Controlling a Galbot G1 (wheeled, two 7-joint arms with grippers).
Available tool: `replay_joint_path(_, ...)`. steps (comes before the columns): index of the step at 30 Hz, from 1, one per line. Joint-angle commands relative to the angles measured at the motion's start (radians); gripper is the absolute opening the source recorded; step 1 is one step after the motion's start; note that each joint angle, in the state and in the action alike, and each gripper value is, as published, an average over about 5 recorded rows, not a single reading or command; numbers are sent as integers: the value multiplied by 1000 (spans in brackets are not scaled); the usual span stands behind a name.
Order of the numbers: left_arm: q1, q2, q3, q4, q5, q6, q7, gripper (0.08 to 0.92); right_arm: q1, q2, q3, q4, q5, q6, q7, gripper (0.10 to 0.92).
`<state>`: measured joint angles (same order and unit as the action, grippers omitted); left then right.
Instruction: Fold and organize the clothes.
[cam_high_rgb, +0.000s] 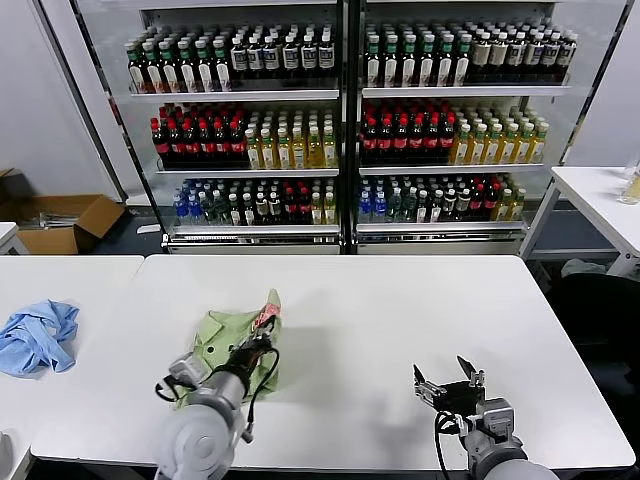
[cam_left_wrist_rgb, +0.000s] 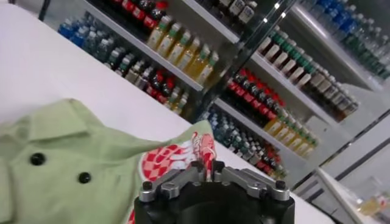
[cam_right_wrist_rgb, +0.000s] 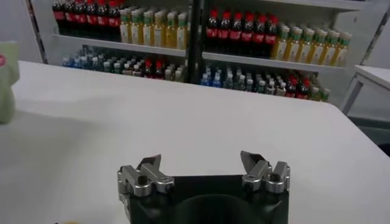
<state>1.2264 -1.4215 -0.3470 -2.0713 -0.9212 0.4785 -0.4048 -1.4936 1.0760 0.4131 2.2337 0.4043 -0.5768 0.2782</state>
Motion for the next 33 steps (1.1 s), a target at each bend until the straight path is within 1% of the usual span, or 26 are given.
replay_joint_path(1, -72, -81, 111, 17, 19, -92, -1, 209, 10, -11, 6, -3, 4, 0, 0, 823)
replay_joint_path(5, -42, -46, 96, -87, 31, -102, 70, 331, 46, -17, -6, -20, 10, 0, -5, 823)
replay_joint_path(8, -16, 26, 32, -130, 112, -115, 142, 417, 112, -7, -50, -46, 40, 3, -13, 823)
replay_joint_path(10, 5, 94, -27, -105, 244, -155, 195, 469, 174, 14, -104, -66, 88, 2, -16, 823)
replay_joint_path(13, 43, 190, -128, -4, 472, -254, 260, 556, 275, 60, -215, -110, 165, 0, -9, 823)
replay_joint_path(16, 82, 249, -213, 58, 559, -292, 286, 642, 375, 112, -341, -184, 203, -1, 2, 823)
replay_joint_path(20, 121, 258, -264, 44, 531, -270, 280, 759, 514, 197, -479, -333, 226, -1, 6, 823)
replay_joint_path(23, 135, 241, -263, 36, 532, -263, 278, 810, 585, 249, -531, -422, 261, -2, 20, 823)
replay_joint_path(27, 140, 215, -250, 36, 533, -256, 278, 822, 628, 292, -561, -481, 295, -3, 42, 822)
replay_joint_path(33, 140, 196, -234, 39, 531, -247, 277, 823, 655, 310, -551, -586, 296, -4, 74, 823)
